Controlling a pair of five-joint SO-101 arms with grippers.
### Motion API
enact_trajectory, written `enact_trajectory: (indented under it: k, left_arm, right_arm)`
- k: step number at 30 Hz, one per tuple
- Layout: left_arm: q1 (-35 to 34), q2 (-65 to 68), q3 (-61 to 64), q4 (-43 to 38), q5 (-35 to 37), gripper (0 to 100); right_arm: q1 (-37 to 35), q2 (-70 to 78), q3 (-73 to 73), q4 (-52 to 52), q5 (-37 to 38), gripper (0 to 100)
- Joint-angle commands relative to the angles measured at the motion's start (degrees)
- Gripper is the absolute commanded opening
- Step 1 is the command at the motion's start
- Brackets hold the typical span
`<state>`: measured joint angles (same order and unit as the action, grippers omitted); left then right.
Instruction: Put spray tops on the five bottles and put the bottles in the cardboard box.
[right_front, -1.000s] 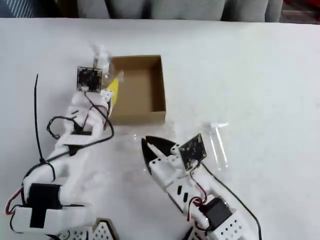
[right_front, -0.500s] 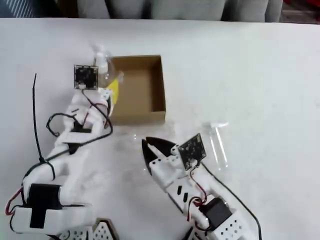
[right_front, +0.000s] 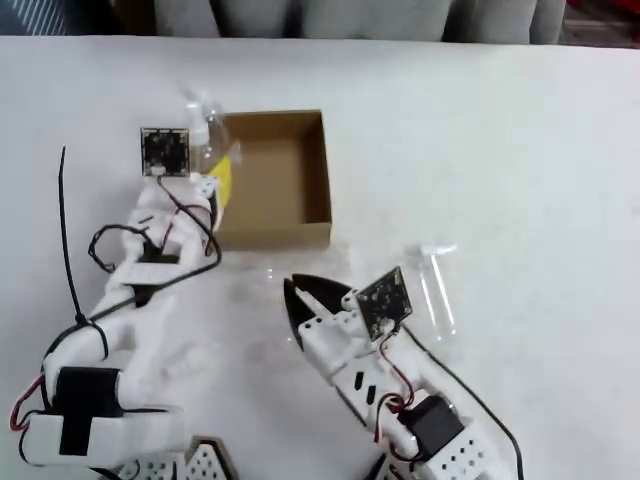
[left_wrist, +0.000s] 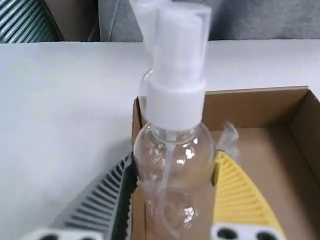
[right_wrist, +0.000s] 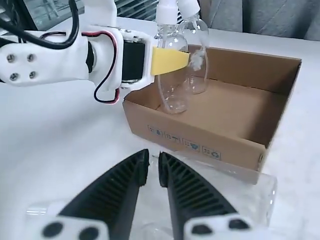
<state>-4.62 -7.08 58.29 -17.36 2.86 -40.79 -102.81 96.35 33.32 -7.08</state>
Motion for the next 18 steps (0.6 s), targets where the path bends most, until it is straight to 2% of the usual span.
enact_trajectory:
  k: [1,10,18]
  left_arm:
    - [-0.48,-0.31,-3.43,0.09,0.62,2]
    - [-0.31,-0.31,-3.69,-0.26,0.53,2]
    - [-0.75,6.99,-5.89,-6.33,0.53,2]
  right_arm:
    - [0.57,-0.4,0.44,0.13,0.18,1.5]
    - [0.57,-0.4,0.44,0.13,0.18,1.5]
    - [0.57,-0.4,0.44,0.13,0.18,1.5]
